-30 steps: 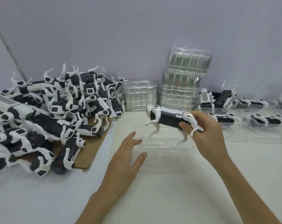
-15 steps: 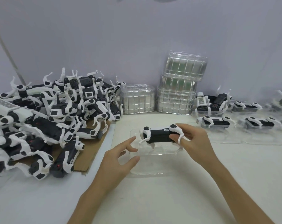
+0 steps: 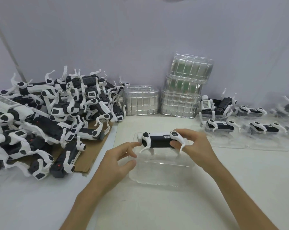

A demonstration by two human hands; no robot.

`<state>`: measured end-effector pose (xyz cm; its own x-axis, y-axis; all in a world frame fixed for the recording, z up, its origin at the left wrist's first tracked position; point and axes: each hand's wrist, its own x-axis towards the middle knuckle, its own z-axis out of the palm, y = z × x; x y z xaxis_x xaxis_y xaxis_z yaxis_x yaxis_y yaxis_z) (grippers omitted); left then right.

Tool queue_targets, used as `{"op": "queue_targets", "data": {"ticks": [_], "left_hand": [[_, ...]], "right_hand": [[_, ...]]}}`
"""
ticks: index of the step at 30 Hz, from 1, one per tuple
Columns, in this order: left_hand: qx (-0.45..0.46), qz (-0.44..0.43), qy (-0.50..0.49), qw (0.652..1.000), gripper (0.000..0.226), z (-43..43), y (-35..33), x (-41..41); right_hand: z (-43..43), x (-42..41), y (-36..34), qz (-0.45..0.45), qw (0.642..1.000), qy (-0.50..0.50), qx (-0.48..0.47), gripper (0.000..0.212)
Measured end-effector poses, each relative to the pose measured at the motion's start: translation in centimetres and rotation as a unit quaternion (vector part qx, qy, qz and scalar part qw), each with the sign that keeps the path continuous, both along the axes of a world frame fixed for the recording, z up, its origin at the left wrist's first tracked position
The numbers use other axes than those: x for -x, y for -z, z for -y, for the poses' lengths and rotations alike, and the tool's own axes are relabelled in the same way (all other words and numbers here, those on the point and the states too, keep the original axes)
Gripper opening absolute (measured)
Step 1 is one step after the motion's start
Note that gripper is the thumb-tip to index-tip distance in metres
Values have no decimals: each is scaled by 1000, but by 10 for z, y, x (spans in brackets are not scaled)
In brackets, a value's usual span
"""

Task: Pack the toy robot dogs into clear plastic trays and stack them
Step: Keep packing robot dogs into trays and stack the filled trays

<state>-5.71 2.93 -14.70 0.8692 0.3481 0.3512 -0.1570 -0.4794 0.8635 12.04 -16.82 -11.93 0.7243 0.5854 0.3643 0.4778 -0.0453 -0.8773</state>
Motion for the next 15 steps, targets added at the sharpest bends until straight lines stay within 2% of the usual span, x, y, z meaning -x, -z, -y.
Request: {"op": "queue_targets", "data": {"ticks": [3, 9, 15], "left_hand": [[-13, 1, -5, 1000, 10, 0, 0, 0], [-91, -15, -15, 996, 50, 9, 0, -4], [-121, -17, -1, 993, 59, 11, 4, -3]], "right_hand": [[0, 0, 2, 38, 998, 6, 59, 22], [19, -7, -9, 78, 989, -28, 120, 26], [25, -9, -14, 95, 968, -38, 229, 35]]}}
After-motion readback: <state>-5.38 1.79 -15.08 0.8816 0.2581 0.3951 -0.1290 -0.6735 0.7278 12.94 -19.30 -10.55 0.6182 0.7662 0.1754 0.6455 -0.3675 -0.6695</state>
